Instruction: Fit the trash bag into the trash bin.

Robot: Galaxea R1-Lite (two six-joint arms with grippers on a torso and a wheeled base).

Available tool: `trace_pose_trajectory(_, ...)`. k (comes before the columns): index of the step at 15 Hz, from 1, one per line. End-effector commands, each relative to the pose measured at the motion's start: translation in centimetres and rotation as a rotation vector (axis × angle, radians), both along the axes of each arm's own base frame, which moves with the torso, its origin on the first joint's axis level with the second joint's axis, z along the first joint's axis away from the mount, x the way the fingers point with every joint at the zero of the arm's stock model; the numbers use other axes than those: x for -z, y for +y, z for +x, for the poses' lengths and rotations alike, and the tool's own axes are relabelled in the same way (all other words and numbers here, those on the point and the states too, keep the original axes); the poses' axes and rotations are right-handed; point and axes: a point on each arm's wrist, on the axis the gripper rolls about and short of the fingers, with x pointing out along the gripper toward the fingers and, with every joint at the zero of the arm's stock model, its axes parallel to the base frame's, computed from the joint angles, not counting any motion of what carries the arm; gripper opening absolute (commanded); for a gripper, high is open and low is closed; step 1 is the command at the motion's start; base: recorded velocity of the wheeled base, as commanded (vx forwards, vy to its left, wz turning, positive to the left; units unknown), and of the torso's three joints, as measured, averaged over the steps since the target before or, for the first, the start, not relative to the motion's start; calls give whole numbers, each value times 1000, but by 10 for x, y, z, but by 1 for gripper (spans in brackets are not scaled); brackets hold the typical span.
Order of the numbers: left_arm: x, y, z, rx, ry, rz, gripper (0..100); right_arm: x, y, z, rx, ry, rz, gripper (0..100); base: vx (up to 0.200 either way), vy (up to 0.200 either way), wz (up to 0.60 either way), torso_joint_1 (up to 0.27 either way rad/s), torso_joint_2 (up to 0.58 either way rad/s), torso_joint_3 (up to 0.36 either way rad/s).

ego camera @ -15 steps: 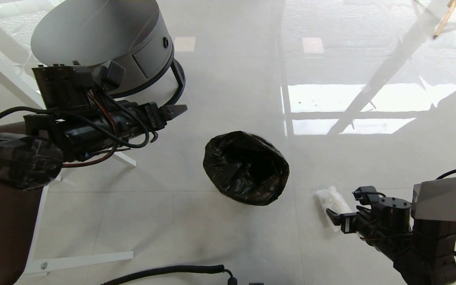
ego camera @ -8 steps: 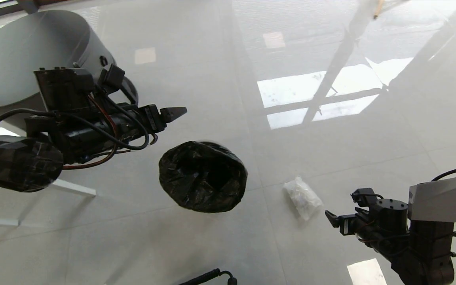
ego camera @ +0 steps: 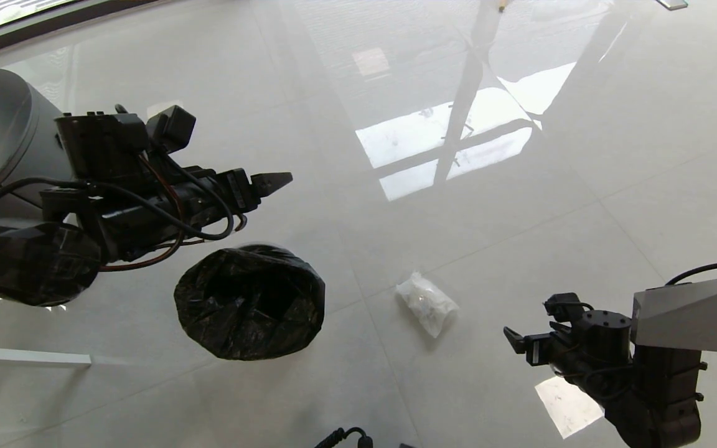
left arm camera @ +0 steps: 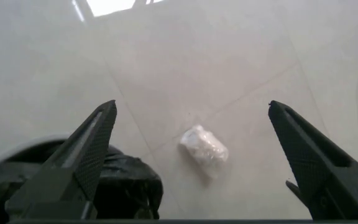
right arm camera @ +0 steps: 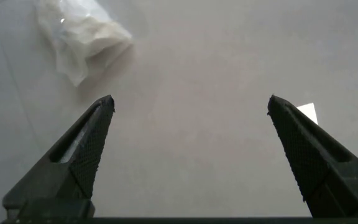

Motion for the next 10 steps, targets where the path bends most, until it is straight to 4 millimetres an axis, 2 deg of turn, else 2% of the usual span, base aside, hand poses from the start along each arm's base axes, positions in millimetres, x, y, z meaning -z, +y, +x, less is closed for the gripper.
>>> trace_pose_trajectory(1,5,-1,-1,3,3,0,100,-11,8,23,-49,-89,91,100,0,0,0,0,0,0)
trace_pose_trajectory(2,8,0,-2,3,4,1,100,-21,11,32,-99,-123,133,100,0,0,0,0,0,0)
trace_pose_trajectory(5,13,1,-3,0,1,1,100,-40,25,57,-144,-41,141,100,0,0,0,0,0,0)
trace_pose_trajectory(7,18,2,-4,-2,1,0,100,-61,53,77,-220,-27,209,100,0,0,0,0,0,0)
trace_pose_trajectory(9,25,2,-2,-3,-4,0,100,-68,78,109,-243,-176,263,100,0,0,0,0,0,0)
trace_pose_trajectory(10,25,2,-1,-5,-19,-3,100,-65,86,124,-213,-235,268,100,0,0,0,0,0,0)
